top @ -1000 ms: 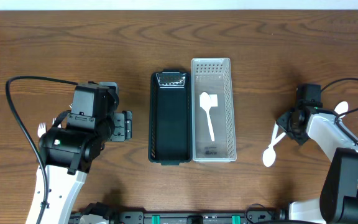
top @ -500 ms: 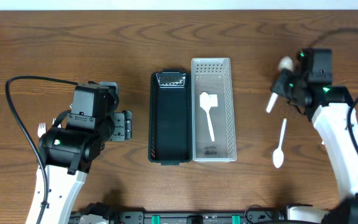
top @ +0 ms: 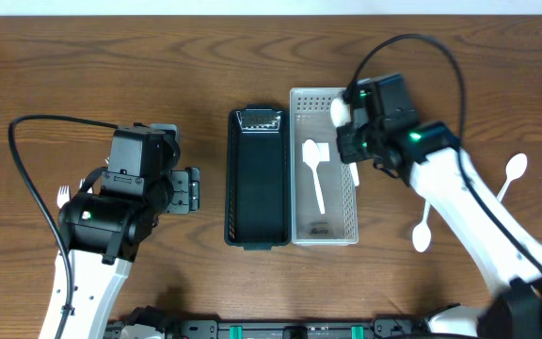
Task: Pack container
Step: 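Place the second spoon into the white basket, release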
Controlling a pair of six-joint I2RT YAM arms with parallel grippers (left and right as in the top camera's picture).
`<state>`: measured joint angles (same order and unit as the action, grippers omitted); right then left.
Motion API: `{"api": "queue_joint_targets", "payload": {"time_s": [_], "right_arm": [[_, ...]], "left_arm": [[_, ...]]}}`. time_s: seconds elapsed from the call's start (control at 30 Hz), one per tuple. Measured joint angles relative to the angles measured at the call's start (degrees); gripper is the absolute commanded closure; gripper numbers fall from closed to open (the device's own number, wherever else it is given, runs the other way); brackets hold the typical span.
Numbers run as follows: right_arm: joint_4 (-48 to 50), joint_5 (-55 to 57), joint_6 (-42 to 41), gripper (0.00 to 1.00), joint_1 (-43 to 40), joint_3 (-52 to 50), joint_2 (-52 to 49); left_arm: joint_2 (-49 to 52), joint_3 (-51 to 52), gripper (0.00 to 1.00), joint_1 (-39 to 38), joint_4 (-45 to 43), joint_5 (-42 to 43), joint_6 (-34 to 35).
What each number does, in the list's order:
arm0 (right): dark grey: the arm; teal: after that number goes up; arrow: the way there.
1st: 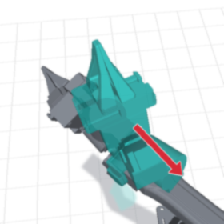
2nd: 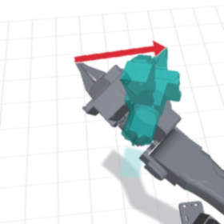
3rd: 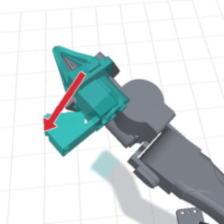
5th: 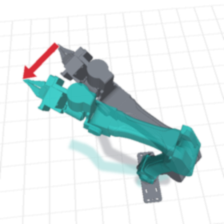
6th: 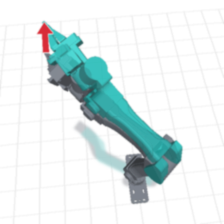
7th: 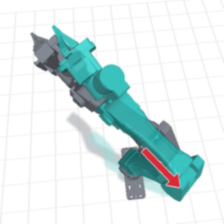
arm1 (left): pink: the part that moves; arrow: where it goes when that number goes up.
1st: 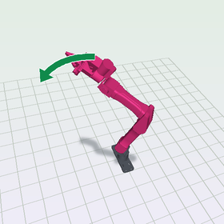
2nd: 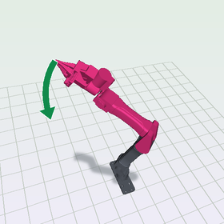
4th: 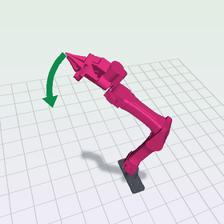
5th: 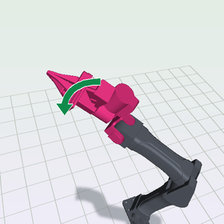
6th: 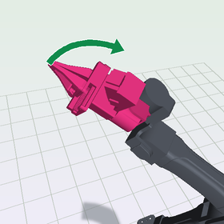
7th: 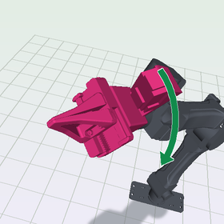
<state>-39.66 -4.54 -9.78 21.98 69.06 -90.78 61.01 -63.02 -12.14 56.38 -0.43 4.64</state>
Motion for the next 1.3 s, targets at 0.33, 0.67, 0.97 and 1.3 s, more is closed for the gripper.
{"api": "queue_joint_targets", "payload": {"time_s": [0.33, 0.67, 0.97, 1.3], "right_arm": [[0.57, -0.15, 0.04, 0.99, 1.51, -0.13, -8.20], [0.87, -0.17, 0.11, 0.64, 1.57, -0.13, -8.20], [-3.52, 1.88, -0.83, 0.64, 1.68, 4.52, -7.10], [-24.76, 14.43, -17.55, 0.42, -10.58, 11.98, 9.33]], "left_arm": [[0.00, 0.00, 0.23, 0.00, 0.00, 0.00, 0.00], [0.00, 0.00, 0.23, 0.00, 0.00, 0.00, 0.00], [0.02, 0.00, 0.23, 0.00, 0.04, 0.00, 0.00], [0.00, 0.00, 0.23, 0.00, 0.02, 0.00, 0.00]]}}
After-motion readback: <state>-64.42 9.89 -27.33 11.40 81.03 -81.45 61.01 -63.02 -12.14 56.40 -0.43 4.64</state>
